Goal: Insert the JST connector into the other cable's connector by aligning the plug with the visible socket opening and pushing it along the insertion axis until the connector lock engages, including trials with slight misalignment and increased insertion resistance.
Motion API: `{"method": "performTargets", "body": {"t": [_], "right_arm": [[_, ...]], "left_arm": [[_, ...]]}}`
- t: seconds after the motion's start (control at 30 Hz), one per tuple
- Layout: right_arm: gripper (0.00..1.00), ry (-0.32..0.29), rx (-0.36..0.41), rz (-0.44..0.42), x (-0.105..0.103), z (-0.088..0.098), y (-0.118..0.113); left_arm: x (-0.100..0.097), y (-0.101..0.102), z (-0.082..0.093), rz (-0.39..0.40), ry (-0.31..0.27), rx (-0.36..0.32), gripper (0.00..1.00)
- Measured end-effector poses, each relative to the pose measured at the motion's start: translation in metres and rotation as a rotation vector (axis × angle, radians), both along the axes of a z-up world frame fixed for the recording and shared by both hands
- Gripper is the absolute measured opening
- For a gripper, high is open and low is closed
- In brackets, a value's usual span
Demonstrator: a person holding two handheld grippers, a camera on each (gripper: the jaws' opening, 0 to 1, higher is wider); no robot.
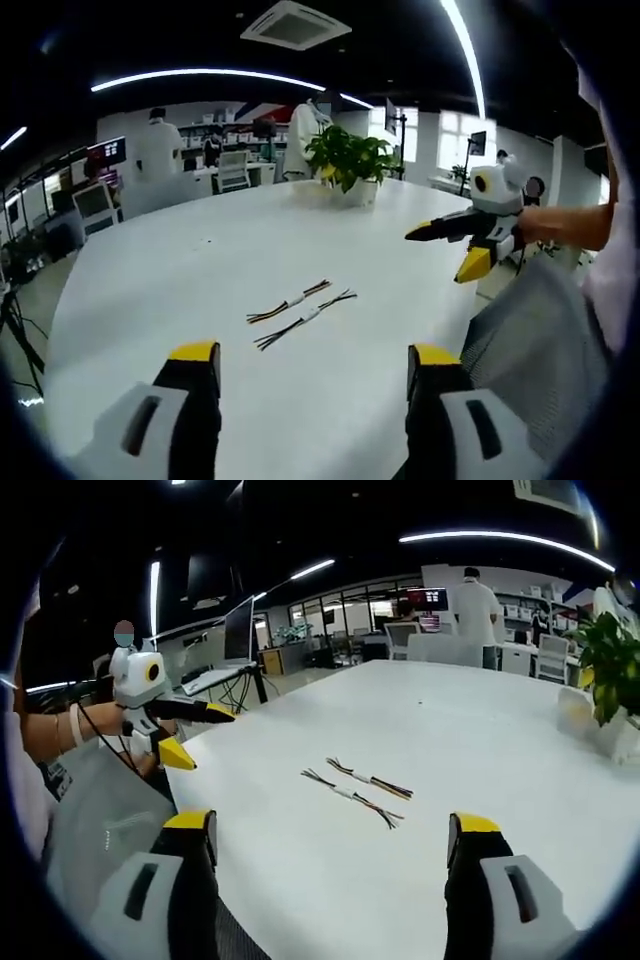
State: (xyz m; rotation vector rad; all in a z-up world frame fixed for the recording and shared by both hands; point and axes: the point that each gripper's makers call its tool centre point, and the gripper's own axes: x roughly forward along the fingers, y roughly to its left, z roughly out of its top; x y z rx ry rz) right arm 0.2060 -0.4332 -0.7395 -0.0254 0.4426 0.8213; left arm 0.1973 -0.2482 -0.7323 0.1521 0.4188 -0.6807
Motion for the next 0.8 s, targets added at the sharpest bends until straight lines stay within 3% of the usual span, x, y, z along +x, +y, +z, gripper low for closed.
{"method": "performTargets", "body": {"t": [0.17,0.3,0.43,0.8], "right_arm": [[1.00,-0.023,0.014,-0.023,0.001,0.005,-0.002],[1.00,-0.034,0.031,-0.033,0.003,0.009,-0.003],[1.00,-0.032,0.027,-0.042,0.004,0.008,-0.004],[1.00,-0.022,0.042,-0.039,0.003,0.010,-0.005]], "left_arm": [[0.001,0.000,0.005,0.013,-0.024,-0.016,0.83],[0.000,-0.001,0.007,0.018,-0.016,-0.036,0.84],[-0.001,-0.002,0.004,0.009,-0.021,-0.007,0.87],[-0.002,-0.010,0.013,0.022,-0.007,-0.094,0.99]]}}
